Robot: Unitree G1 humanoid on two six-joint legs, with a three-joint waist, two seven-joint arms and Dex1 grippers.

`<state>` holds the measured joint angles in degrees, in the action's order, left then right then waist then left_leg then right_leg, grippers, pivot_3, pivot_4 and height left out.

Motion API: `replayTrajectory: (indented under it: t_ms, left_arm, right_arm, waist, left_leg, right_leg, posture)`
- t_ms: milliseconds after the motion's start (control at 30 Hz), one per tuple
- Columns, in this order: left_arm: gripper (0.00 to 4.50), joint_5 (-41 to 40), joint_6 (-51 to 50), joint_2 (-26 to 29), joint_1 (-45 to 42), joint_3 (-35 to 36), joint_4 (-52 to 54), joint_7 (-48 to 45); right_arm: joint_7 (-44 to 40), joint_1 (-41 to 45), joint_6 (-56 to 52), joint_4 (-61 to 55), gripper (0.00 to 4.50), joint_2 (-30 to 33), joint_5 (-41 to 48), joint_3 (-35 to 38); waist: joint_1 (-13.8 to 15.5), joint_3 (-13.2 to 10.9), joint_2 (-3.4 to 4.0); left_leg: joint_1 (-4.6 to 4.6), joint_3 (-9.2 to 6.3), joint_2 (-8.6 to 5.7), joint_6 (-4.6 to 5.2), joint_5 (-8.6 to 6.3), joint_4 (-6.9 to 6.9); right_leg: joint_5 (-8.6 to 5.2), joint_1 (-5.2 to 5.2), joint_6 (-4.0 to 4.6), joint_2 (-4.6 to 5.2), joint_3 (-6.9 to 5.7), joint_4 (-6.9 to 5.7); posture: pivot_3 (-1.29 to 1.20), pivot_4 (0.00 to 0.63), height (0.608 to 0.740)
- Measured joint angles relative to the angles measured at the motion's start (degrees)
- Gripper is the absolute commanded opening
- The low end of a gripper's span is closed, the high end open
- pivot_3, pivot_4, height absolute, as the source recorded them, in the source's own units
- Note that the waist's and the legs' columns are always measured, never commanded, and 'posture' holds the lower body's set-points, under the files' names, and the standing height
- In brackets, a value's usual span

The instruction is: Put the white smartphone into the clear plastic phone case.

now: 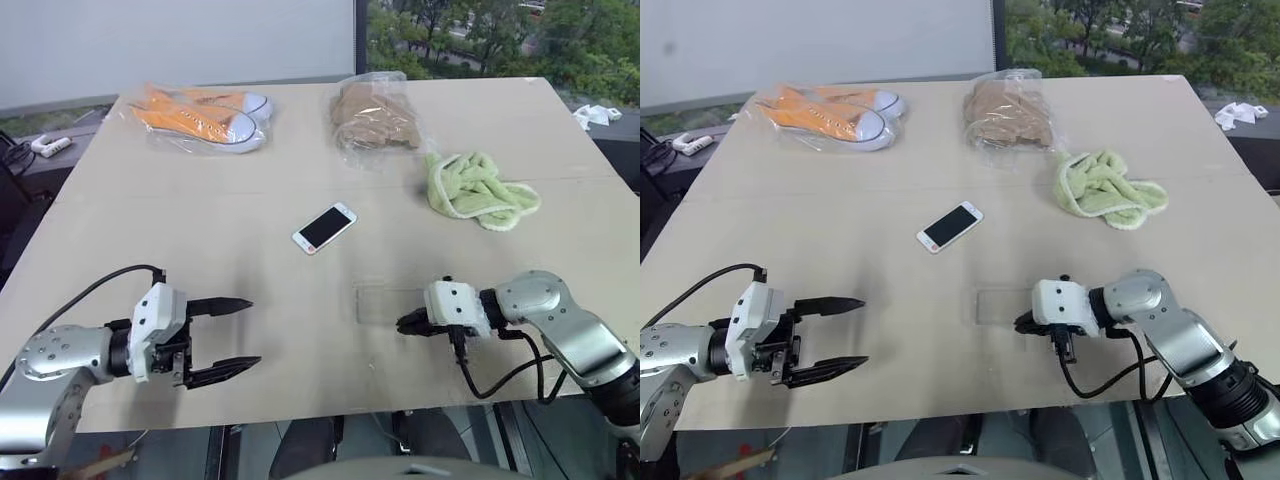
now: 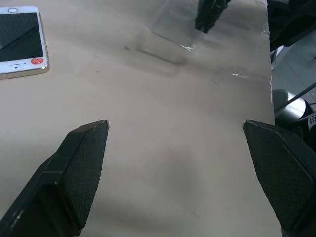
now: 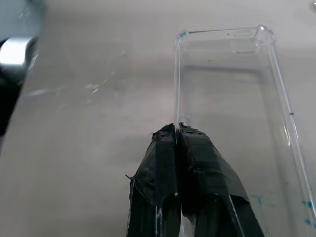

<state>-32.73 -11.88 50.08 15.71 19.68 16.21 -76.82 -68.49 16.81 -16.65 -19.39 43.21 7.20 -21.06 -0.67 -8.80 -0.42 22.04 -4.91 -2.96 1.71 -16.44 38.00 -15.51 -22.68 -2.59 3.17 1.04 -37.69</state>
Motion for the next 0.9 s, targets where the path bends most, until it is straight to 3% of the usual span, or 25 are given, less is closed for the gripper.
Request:
replayTrajectory:
  t_ms: [267,300,467,533,567,700,800,900]
  left_arm:
    - [4.5,0.36,0.37,0.0,0.02,0.0,-0.04,-0.11]
    - [4.5,0.55,0.45,0.0,0.1,0.01,-0.04,-0.1]
    - [4.5,0.98,0.56,-0.01,0.33,0.04,-0.04,-0.09]
    - [4.5,1.0,0.64,-0.02,0.32,0.05,-0.04,-0.08]
    - [4.5,1.0,0.69,-0.02,0.3,0.05,-0.04,-0.07]
    - [4.5,1.03,0.1,-0.52,-0.96,0.0,-0.19,1.81]
    - [4.5,1.1,-2.97,-2.29,-6.33,-0.72,-1.23,7.15]
    - [4.5,5.84,-4.67,-6.23,-14.8,-6.26,-4.04,15.45]
  right_arm:
    - [-3.59,2.88,5.02,4.77,0.03,0.22,-0.54,-0.81]
    - [-3.92,3.18,5.72,5.32,0.65,0.31,-0.83,-0.97]
    - [-4.12,3.37,6.11,6.56,2.79,0.32,-1.49,-0.97]
    - [-4.12,3.36,5.97,6.49,3.97,0.34,-1.1,-0.67]
    - [-4.09,3.3,5.68,6.29,4.34,0.39,-0.61,-0.35]
    - [-3.44,1.26,0.69,1.3,4.34,1.48,4.26,3.9]
    - [-1.51,-1.61,-5.69,-5.12,4.34,2.27,10.17,8.94]
    - [2.29,-6.54,-11.82,-10.63,4.34,2.93,14.75,13.82]
  waist:
    - [-0.01,0.0,0.0]
    - [-0.01,0.0,0.0]
    - [0.02,0.0,0.0]
    - [0.02,0.0,0.0]
    - [0.02,0.0,0.0]
    - [0.32,-0.01,0.02]
    - [1.02,0.01,-0.01]
    - [1.69,0.03,-0.02]
  left_leg:
    - [0.0,0.0,0.0,-0.02,0.01,0.01]
    - [0.0,0.0,0.0,-0.02,0.01,0.01]
    - [0.0,0.0,0.0,-0.02,0.01,0.01]
    - [0.0,0.0,0.0,-0.02,0.01,0.01]
    - [0.0,0.0,0.0,-0.02,0.01,0.01]
    - [0.04,-0.03,0.0,-0.01,0.0,0.01]
    - [0.05,-0.09,0.0,0.08,-0.05,0.09]
    - [0.04,-0.11,-0.05,0.06,-0.03,0.15]
  right_leg:
    - [0.0,0.0,0.0,0.0,0.0,0.0]
    - [0.0,0.0,0.0,0.0,0.0,0.0]
    - [0.0,0.0,0.0,0.0,0.0,0.0]
    - [0.0,0.0,0.0,0.0,0.0,0.0]
    - [0.0,0.0,0.0,0.0,0.0,0.0]
    - [0.0,0.0,0.0,0.0,-0.02,0.0]
    - [0.0,0.01,0.0,-0.01,-0.09,-0.02]
    - [0.01,0.07,-0.02,0.02,-0.11,-0.05]
  posture:
    - [0.0,0.15,0.74]
    - [0.0,0.15,0.74]
    - [0.0,0.15,0.74]
    - [0.0,0.15,0.74]
    - [0.0,0.15,0.74]
    - [0.0,0.15,0.74]
    - [0.0,0.15,0.74]
    - [0.0,0.15,0.74]
